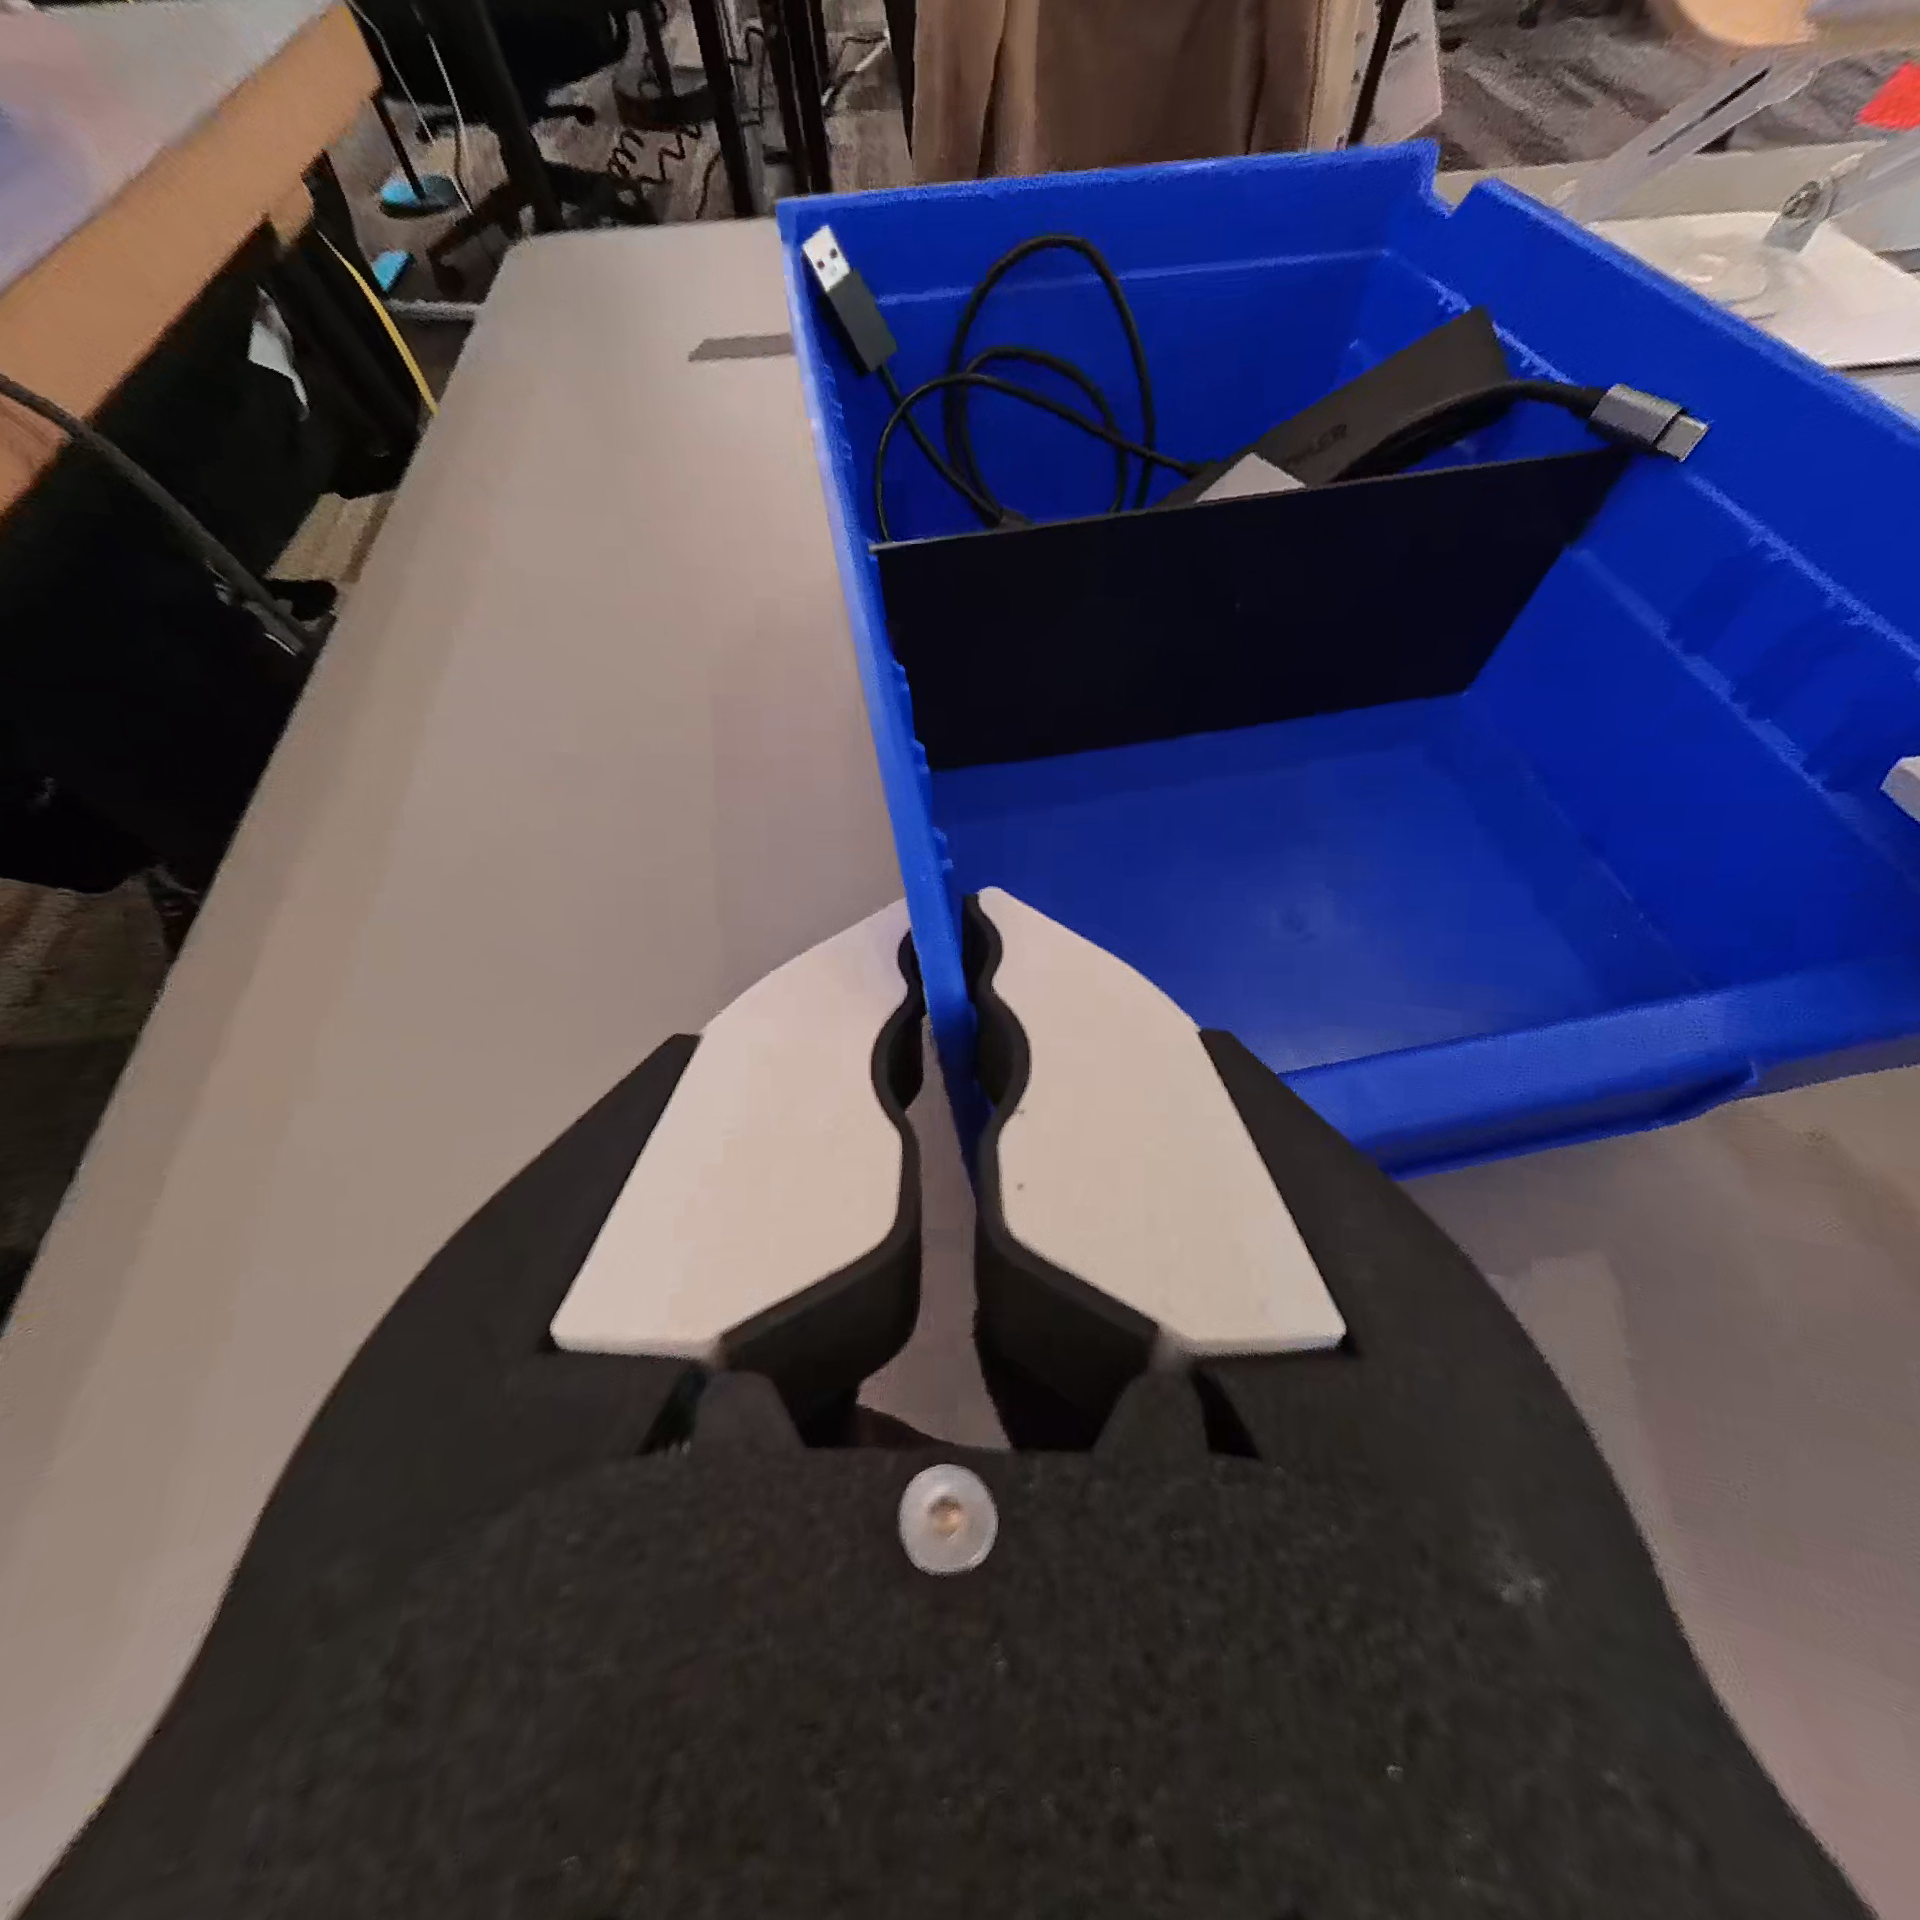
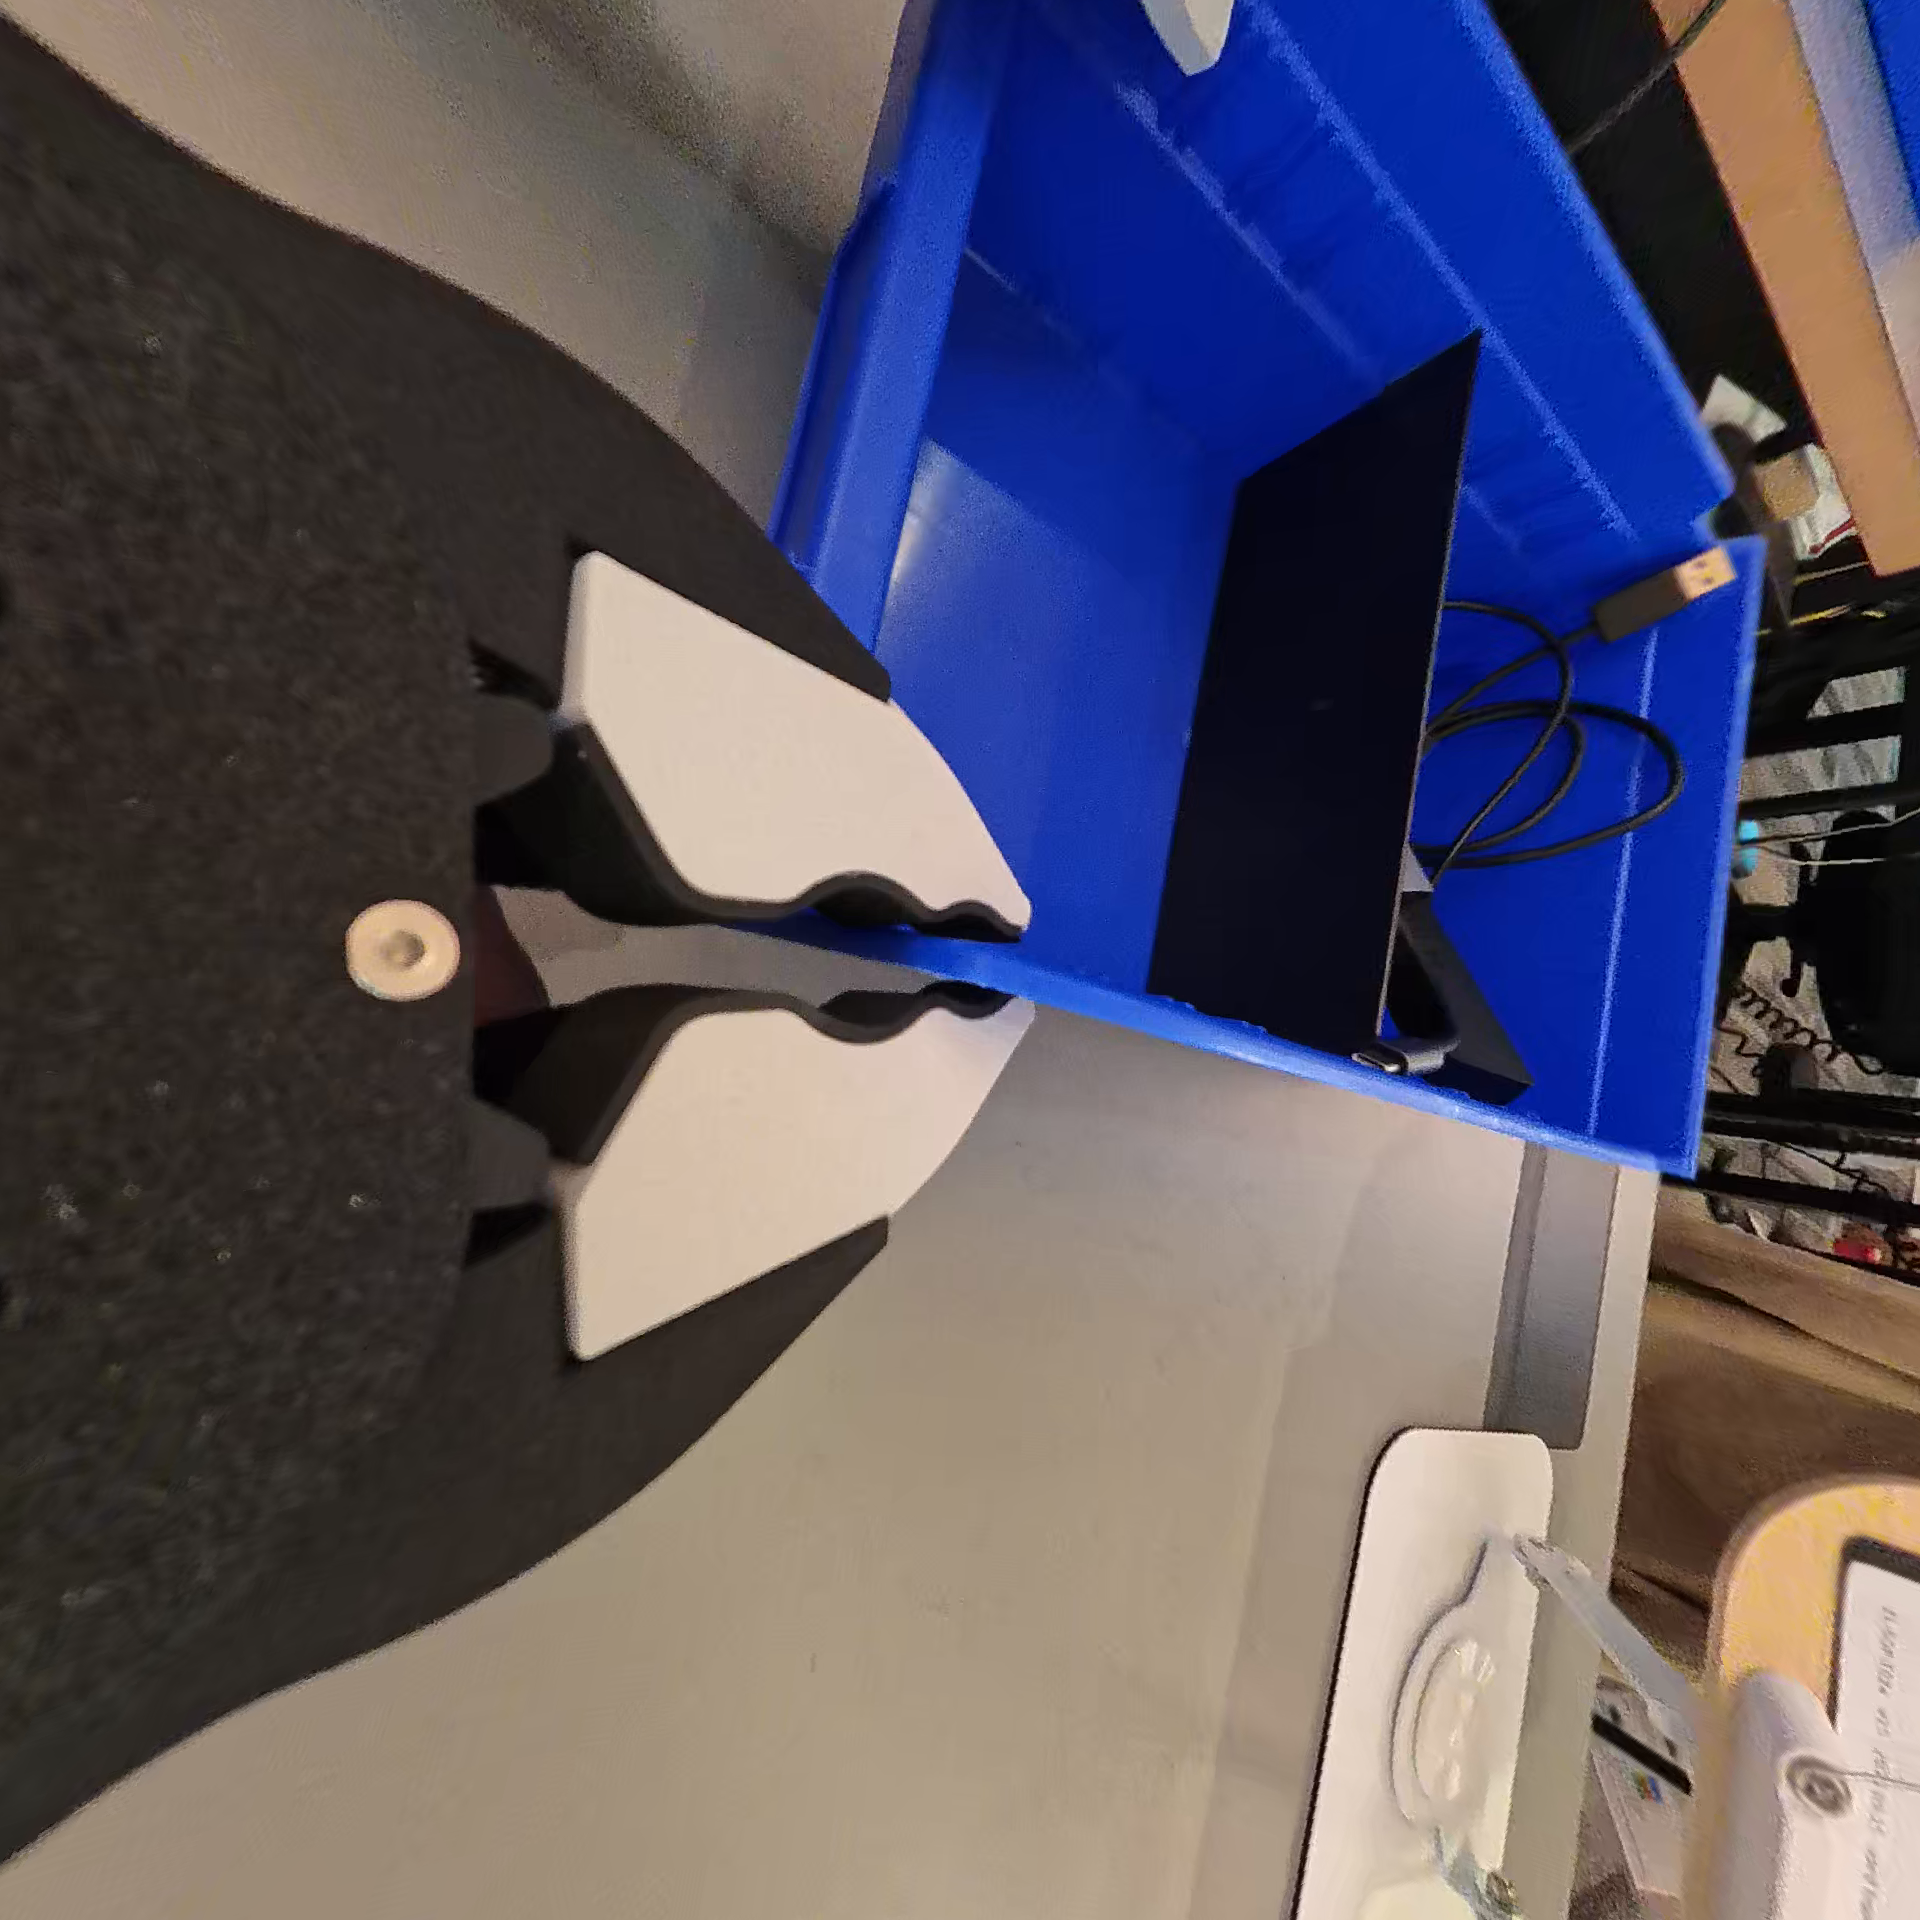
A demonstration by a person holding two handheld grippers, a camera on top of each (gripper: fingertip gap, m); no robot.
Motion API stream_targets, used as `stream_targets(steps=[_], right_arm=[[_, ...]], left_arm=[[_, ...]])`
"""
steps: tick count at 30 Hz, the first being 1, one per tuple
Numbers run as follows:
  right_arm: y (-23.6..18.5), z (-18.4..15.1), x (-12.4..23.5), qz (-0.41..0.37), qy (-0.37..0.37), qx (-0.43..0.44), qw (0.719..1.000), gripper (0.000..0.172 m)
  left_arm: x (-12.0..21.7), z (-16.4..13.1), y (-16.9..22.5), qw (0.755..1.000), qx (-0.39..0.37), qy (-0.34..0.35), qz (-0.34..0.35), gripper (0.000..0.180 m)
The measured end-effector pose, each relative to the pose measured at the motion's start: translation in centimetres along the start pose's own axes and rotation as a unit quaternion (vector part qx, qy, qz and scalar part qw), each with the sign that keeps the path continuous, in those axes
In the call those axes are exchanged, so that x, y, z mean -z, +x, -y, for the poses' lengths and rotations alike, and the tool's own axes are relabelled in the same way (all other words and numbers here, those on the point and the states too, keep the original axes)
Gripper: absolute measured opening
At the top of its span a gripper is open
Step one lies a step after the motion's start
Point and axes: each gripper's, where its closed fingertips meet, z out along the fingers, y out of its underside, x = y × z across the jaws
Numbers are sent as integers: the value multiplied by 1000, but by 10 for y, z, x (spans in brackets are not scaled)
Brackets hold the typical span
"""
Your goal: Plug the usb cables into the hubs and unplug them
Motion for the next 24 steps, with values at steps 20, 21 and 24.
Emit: stream_targets(steps=[20,21,24], right_arm=[[9,21,95,224,66,71,970,37],[22,23,104,237,65,76,966,37],[63,18,122,287,43,66,955,36]], left_arm=[[83,63,28,979,142,133,63,37],[92,76,52,978,143,150,33,39],[100,98,128,982,98,156,-30,50]])
